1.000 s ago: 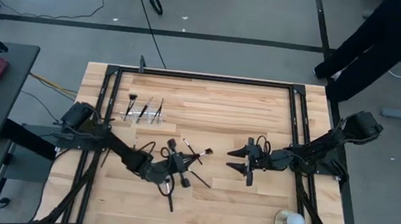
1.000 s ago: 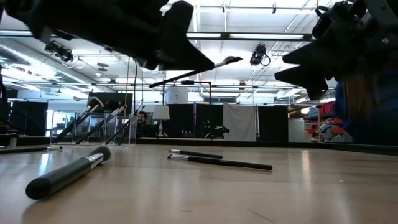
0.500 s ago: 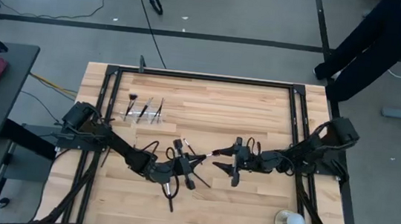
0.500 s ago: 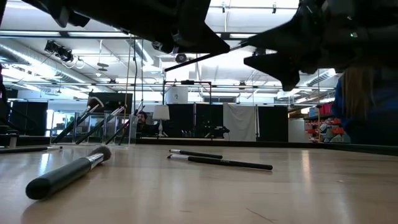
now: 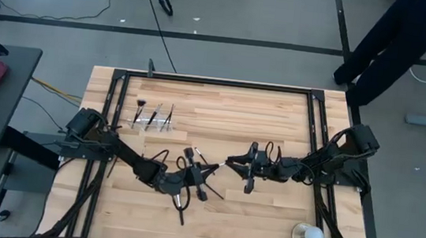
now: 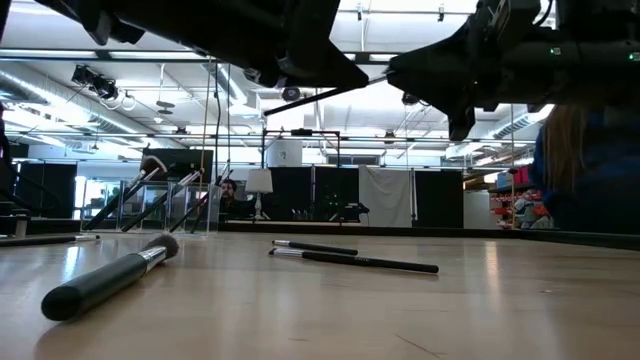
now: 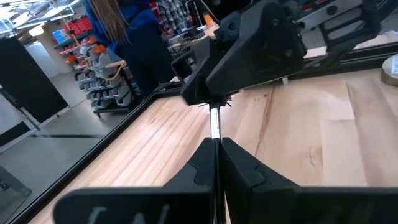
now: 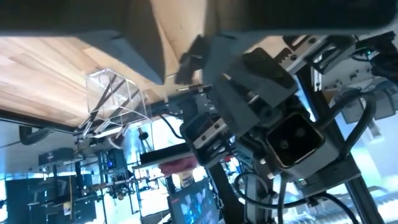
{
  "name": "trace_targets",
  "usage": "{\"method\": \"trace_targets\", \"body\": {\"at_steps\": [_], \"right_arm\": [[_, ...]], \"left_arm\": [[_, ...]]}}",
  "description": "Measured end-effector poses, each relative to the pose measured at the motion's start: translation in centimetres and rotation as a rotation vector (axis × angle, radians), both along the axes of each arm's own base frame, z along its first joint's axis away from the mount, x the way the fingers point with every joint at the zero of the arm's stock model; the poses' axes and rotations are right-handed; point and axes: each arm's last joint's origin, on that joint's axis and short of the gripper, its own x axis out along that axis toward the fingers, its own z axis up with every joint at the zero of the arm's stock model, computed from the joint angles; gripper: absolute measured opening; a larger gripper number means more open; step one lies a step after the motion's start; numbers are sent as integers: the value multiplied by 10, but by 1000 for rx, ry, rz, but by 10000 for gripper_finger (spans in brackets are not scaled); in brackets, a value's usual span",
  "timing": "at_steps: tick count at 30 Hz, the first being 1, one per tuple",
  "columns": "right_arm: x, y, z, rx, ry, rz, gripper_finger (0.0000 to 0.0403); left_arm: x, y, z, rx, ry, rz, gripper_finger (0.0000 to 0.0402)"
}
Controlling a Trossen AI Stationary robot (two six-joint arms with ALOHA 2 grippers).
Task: Put items in baskets/containers
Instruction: Put the eye groomer brush into the transparent organizer
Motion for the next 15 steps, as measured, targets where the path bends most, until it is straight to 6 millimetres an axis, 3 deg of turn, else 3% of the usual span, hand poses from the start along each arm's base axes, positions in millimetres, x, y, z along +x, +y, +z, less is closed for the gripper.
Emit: {"method": "trace_targets", "body": {"at_steps": [5, 9, 15], "right_arm": [[0, 1, 0, -26, 2, 29, 15], [-1, 1, 0, -51, 40, 24, 19], [-4, -1, 9, -154, 172, 16, 9]], "left_arm": [[1, 3, -1, -27, -10, 6, 22], [4, 8, -3, -47, 8, -30, 50], [10, 22, -11, -145, 53, -88, 137]]}}
